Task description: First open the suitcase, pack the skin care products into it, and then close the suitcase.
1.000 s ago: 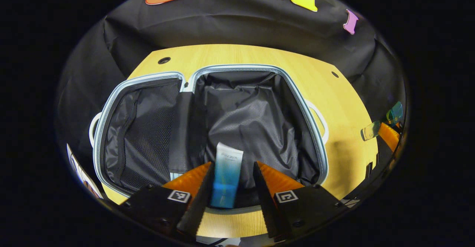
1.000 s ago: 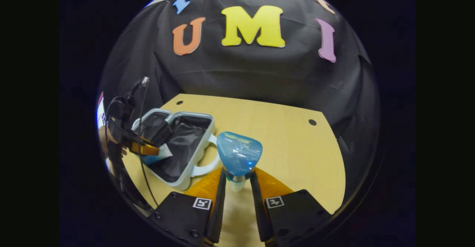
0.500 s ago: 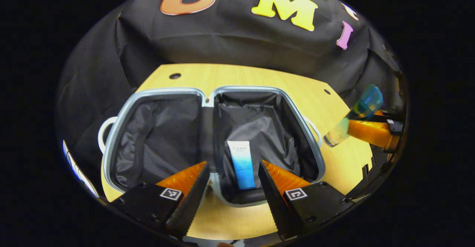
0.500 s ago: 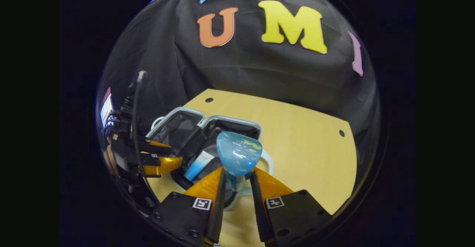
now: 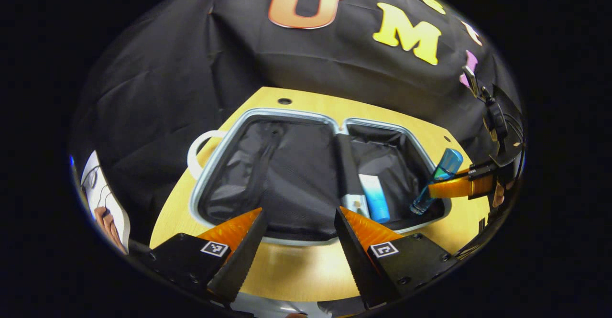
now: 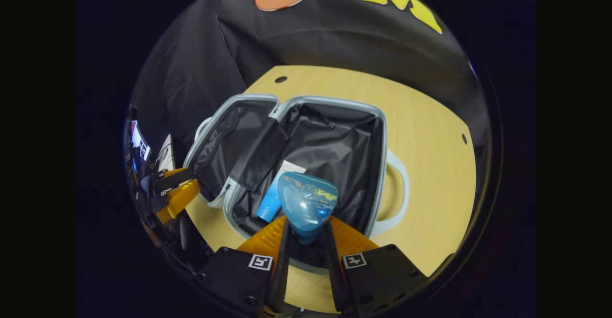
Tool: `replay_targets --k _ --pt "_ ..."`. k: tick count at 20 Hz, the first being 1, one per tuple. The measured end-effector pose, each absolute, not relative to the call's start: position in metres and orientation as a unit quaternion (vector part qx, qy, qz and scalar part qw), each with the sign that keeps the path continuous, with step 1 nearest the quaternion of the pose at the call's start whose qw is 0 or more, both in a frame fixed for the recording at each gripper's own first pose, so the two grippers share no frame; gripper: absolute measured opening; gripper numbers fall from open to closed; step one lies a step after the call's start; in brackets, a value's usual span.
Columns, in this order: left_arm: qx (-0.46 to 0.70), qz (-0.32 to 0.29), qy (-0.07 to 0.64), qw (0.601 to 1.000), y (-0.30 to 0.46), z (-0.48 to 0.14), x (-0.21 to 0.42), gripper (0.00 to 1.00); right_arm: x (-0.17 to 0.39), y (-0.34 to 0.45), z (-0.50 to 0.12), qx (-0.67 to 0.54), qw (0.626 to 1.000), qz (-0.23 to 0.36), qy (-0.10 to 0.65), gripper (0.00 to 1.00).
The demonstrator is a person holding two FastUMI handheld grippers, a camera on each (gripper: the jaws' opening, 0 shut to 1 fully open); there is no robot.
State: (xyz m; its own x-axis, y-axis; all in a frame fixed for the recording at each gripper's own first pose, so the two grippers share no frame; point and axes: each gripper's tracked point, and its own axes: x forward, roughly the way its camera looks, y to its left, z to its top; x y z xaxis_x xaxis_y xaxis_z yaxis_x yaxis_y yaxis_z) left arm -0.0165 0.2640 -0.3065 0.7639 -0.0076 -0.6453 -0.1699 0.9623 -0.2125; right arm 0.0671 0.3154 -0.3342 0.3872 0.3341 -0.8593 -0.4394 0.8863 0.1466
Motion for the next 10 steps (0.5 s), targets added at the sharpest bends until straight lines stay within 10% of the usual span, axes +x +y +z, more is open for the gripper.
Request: replay_targets --k 10 --pt "-0.163 0.111 0.316 0.928 0.343 -0.31 -0.014 0.92 0.105 0.331 -0.393 -0.008 0.796 0.147 0.587 0.36"
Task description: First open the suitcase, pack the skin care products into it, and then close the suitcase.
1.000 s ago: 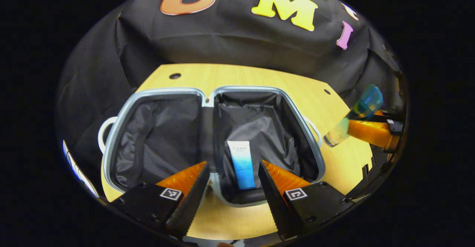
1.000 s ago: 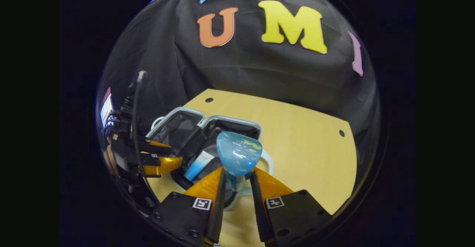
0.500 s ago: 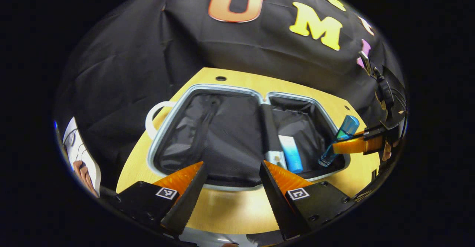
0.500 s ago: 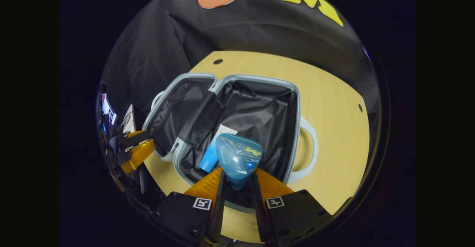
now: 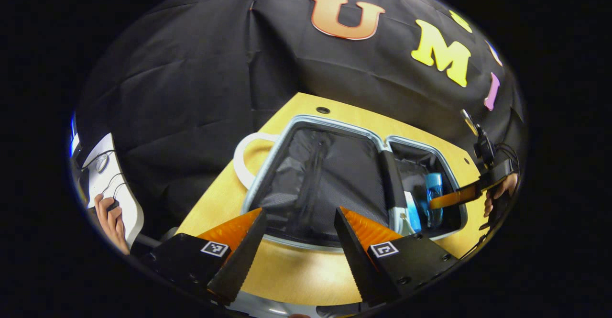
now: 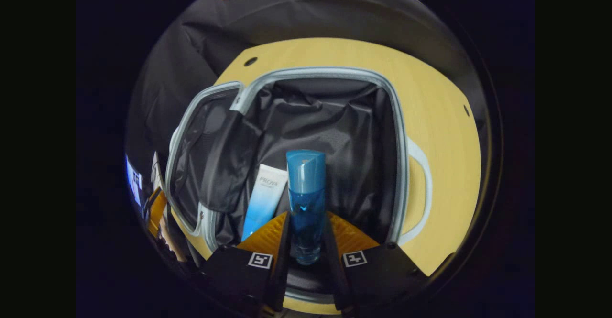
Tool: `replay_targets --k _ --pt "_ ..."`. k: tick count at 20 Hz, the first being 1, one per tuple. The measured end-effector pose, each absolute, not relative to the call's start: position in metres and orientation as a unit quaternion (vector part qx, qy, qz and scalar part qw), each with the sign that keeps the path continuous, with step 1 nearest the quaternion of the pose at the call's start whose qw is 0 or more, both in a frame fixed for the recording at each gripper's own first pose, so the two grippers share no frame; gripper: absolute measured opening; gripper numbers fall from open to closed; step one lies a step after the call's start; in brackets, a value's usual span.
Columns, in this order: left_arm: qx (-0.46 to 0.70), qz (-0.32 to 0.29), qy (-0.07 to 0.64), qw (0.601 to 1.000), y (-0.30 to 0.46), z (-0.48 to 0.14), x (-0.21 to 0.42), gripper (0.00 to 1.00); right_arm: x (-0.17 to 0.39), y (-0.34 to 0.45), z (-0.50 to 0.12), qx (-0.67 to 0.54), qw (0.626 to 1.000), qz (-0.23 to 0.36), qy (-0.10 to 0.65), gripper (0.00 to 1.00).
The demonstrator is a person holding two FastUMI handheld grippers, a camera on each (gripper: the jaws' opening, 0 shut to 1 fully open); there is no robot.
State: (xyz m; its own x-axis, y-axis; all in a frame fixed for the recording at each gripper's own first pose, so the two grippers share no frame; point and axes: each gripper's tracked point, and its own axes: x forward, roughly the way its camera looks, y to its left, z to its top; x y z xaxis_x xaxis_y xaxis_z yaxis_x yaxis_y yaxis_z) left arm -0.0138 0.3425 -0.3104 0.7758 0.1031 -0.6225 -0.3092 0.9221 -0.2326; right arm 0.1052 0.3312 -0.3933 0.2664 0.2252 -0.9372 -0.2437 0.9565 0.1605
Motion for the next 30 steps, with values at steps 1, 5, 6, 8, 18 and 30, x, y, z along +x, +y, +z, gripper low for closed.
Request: replay_targets --k 1,5,6,8,18,30 --pt "-0.171 0.119 0.312 0.927 0.351 -0.31 -0.011 0.92 0.106 0.329 -0.399 -0.001 0.794 0.133 0.594 0.36" --pt "-0.209 0.148 0.303 0.918 0.383 -0.313 -0.003 0.92 0.107 0.327 -0.405 0.01 0.794 0.108 0.598 0.36" --pt "-0.228 0.152 0.302 0.913 0.389 -0.316 -0.001 0.92 0.107 0.329 -0.402 0.013 0.794 0.107 0.599 0.37" --pt "-0.283 0.159 0.293 0.899 0.4 -0.321 0.007 0.92 0.112 0.33 -0.399 0.011 0.8 0.108 0.591 0.42" --pt "-0.538 0.178 0.223 0.793 0.443 -0.364 0.036 0.92 0.093 0.355 -0.298 -0.025 0.855 0.243 0.458 0.79" --pt "-0.634 0.121 0.179 0.743 0.436 -0.379 0.073 0.49 0.058 0.262 -0.107 -0.042 0.935 0.2 0.289 0.8"
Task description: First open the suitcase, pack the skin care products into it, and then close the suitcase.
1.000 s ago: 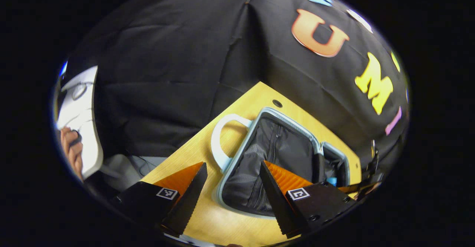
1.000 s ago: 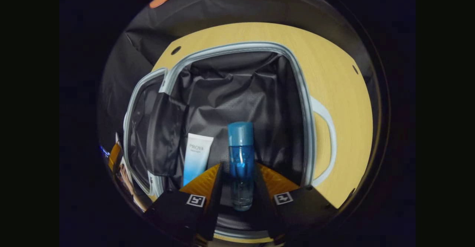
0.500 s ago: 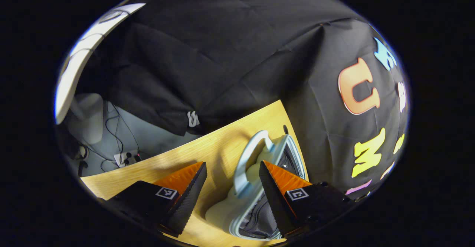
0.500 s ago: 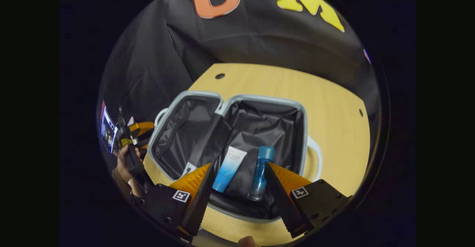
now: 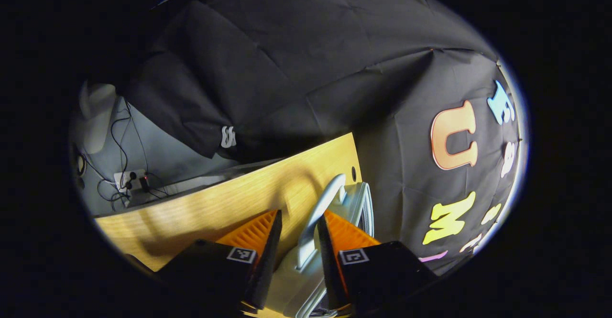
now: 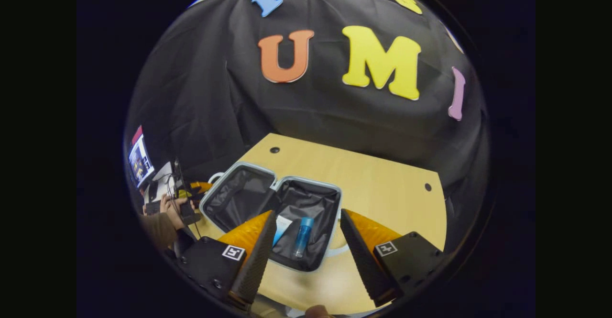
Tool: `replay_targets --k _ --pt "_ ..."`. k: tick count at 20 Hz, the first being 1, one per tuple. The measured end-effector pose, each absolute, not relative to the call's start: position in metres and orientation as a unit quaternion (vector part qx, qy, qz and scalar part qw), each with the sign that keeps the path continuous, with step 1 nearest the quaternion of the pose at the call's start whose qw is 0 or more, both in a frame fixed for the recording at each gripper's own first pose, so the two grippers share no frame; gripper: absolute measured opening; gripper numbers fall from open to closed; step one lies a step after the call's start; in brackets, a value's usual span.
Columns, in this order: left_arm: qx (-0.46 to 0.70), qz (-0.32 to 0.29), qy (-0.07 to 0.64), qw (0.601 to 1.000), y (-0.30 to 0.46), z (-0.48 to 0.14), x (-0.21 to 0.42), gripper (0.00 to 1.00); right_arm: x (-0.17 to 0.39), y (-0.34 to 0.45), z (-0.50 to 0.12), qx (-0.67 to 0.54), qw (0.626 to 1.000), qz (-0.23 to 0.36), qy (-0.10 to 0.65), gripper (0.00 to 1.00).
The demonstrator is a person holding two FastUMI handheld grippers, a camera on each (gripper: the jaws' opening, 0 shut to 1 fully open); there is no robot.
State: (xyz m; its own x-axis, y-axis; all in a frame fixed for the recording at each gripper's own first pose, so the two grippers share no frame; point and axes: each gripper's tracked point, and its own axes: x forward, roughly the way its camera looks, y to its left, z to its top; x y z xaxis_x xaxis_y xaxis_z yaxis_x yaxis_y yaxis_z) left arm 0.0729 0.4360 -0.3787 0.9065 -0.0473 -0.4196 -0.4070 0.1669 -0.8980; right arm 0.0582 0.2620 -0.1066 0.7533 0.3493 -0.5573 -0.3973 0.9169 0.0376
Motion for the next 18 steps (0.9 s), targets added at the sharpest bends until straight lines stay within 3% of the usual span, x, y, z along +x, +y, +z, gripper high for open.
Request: replay_targets --k 1,2,3,4,9,18 --pt "-0.634 0.119 0.178 0.743 0.434 -0.382 0.075 0.56 0.058 0.252 -0.097 -0.032 0.94 0.187 0.283 0.8" --pt "-0.637 0.121 0.168 0.742 0.435 -0.379 0.077 0.21 0.057 0.246 -0.091 -0.025 0.943 0.178 0.279 0.8" --pt "-0.633 0.125 0.169 0.745 0.436 -0.378 0.078 0.14 0.056 0.241 -0.084 -0.017 0.946 0.172 0.275 0.8" --pt "-0.625 0.127 0.17 0.751 0.436 -0.377 0.076 0.16 0.055 0.237 -0.081 -0.014 0.947 0.17 0.274 0.8" --pt "-0.58 0.134 0.153 0.788 0.441 -0.332 0.077 0.06 0.047 0.216 -0.069 -0.002 0.95 0.171 0.261 0.8" --pt "-0.412 0.122 0.102 0.897 0.385 -0.17 0.079 0.03 0.033 0.127 -0.038 0.037 0.957 0.173 0.228 0.8"
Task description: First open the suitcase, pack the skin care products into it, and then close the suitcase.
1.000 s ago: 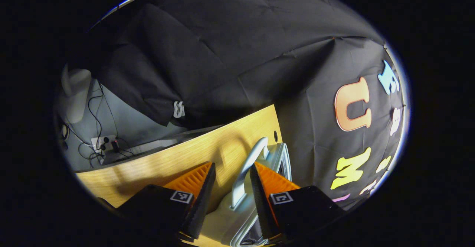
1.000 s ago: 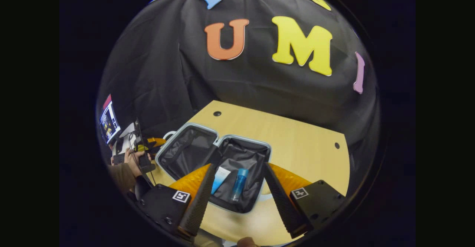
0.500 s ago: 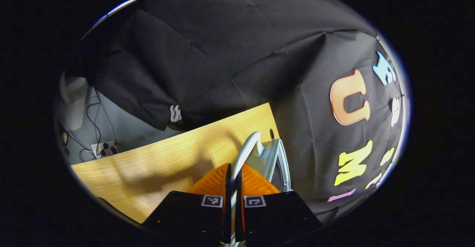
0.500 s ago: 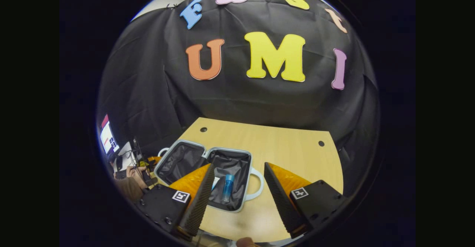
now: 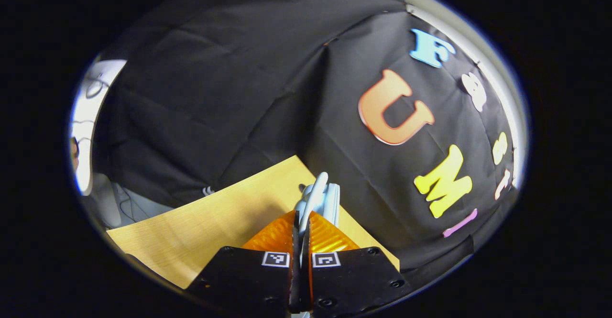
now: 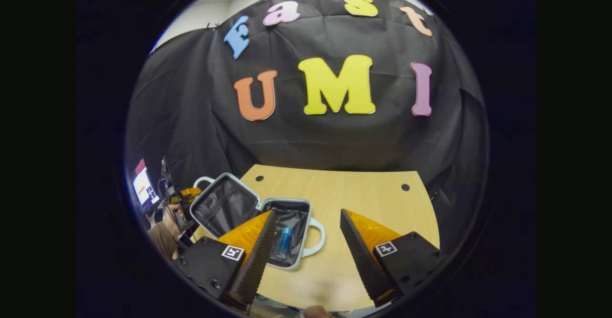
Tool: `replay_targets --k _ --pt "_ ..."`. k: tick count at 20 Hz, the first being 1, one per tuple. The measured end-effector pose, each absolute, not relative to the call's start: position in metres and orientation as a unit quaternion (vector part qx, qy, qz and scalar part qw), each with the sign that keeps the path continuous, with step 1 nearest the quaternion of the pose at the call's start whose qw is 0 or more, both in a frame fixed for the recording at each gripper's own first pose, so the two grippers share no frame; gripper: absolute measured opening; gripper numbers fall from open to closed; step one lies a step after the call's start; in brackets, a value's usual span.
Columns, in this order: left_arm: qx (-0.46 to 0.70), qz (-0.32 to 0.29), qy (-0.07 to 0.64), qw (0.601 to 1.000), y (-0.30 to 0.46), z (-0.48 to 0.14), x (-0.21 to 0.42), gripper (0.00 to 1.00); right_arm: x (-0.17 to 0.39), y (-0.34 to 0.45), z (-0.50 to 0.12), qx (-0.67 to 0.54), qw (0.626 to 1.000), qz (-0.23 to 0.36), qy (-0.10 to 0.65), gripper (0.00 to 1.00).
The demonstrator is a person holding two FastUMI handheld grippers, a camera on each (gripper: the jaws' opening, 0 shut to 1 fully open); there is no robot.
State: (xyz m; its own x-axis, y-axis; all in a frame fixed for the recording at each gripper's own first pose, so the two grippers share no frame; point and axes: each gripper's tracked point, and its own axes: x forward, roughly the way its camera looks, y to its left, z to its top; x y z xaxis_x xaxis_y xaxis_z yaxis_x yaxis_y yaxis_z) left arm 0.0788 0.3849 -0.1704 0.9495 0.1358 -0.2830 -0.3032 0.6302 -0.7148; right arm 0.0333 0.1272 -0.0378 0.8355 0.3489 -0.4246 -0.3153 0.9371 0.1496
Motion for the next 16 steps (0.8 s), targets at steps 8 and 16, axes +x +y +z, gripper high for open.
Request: replay_targets --k 8,16 --pt "-0.25 0.085 0.064 0.962 0.214 -0.09 0.068 0.03 0.03 0.0 -0.063 0.063 0.958 0.138 0.241 0.8" --pt "-0.111 0.03 0.108 0.987 0.052 -0.124 0.108 0.03 0.025 -0.084 -0.09 0.053 0.954 0.137 0.26 0.76"
